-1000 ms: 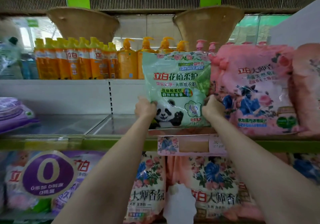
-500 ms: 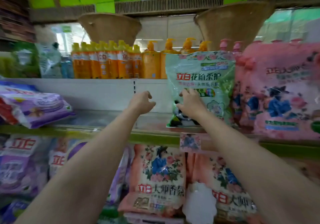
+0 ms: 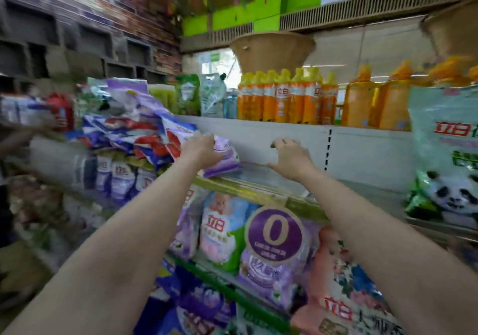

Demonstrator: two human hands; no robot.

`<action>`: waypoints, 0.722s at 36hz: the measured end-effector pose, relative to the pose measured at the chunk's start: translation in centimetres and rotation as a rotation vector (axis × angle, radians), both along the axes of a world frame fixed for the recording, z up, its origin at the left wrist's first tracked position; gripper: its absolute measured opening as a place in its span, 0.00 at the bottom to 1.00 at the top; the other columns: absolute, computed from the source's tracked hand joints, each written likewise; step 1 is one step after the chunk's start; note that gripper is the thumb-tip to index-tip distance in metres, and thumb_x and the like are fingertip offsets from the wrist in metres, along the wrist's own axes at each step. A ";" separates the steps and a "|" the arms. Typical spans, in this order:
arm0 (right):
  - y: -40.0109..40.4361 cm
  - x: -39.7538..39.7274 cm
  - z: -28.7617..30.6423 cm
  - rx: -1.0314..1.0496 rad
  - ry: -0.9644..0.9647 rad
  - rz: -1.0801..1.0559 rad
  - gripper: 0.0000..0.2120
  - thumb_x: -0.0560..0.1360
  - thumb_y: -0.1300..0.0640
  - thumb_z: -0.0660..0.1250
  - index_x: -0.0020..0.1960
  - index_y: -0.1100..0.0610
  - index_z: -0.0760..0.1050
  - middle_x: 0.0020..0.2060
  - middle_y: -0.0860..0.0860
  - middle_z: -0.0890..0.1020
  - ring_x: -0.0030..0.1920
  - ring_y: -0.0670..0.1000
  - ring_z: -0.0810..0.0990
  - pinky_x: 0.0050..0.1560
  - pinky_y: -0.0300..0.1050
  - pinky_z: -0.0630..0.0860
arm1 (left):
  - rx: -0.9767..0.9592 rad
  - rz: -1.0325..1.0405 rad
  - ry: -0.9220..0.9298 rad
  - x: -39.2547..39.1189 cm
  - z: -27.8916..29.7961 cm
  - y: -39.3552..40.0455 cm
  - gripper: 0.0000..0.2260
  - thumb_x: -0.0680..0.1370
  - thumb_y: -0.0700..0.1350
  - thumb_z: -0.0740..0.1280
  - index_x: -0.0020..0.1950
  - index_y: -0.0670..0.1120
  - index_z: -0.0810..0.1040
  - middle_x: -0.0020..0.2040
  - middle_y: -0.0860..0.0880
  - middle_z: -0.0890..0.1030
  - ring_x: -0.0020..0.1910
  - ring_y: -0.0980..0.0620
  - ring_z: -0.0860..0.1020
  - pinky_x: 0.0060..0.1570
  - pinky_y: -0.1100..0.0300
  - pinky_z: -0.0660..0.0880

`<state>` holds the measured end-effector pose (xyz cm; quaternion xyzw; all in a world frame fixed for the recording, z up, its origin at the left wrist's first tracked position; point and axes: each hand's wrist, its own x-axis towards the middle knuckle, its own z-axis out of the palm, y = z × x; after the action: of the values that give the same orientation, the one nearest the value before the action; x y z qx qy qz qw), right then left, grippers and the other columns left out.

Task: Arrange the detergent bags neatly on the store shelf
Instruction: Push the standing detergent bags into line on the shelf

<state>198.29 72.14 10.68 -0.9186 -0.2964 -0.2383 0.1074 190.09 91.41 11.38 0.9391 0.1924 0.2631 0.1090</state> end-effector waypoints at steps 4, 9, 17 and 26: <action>6.0 0.7 0.6 -0.011 0.004 0.045 0.27 0.75 0.46 0.65 0.68 0.57 0.65 0.67 0.57 0.69 0.69 0.57 0.65 0.65 0.56 0.67 | 0.029 0.086 0.024 -0.5 0.9 5.2 0.24 0.74 0.53 0.66 0.65 0.41 0.71 0.65 0.36 0.69 0.64 0.37 0.71 0.61 0.51 0.69; 12.1 2.3 1.6 0.005 0.001 0.069 0.23 0.76 0.47 0.64 0.66 0.57 0.66 0.66 0.57 0.69 0.68 0.57 0.65 0.64 0.56 0.67 | -0.022 0.118 0.000 1.0 1.3 10.7 0.22 0.76 0.52 0.64 0.64 0.39 0.71 0.66 0.34 0.69 0.66 0.37 0.69 0.64 0.51 0.66; 18.8 6.7 0.5 0.161 0.229 0.021 0.21 0.80 0.51 0.57 0.68 0.63 0.66 0.67 0.64 0.68 0.68 0.61 0.65 0.67 0.50 0.63 | -0.244 0.017 0.015 4.0 0.7 15.1 0.23 0.82 0.53 0.53 0.66 0.37 0.71 0.67 0.37 0.72 0.65 0.40 0.71 0.60 0.54 0.69; 21.3 11.2 -1.3 0.393 0.560 -0.022 0.35 0.77 0.40 0.58 0.73 0.62 0.56 0.71 0.61 0.65 0.71 0.59 0.65 0.68 0.49 0.62 | -0.611 -0.127 0.014 10.6 -0.8 15.5 0.39 0.75 0.63 0.63 0.74 0.36 0.60 0.72 0.40 0.67 0.70 0.42 0.68 0.67 0.54 0.67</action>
<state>209.49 93.48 9.38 -0.9133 -0.1939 -0.0305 0.3570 200.73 106.91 10.58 0.8748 0.2042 0.1792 0.4012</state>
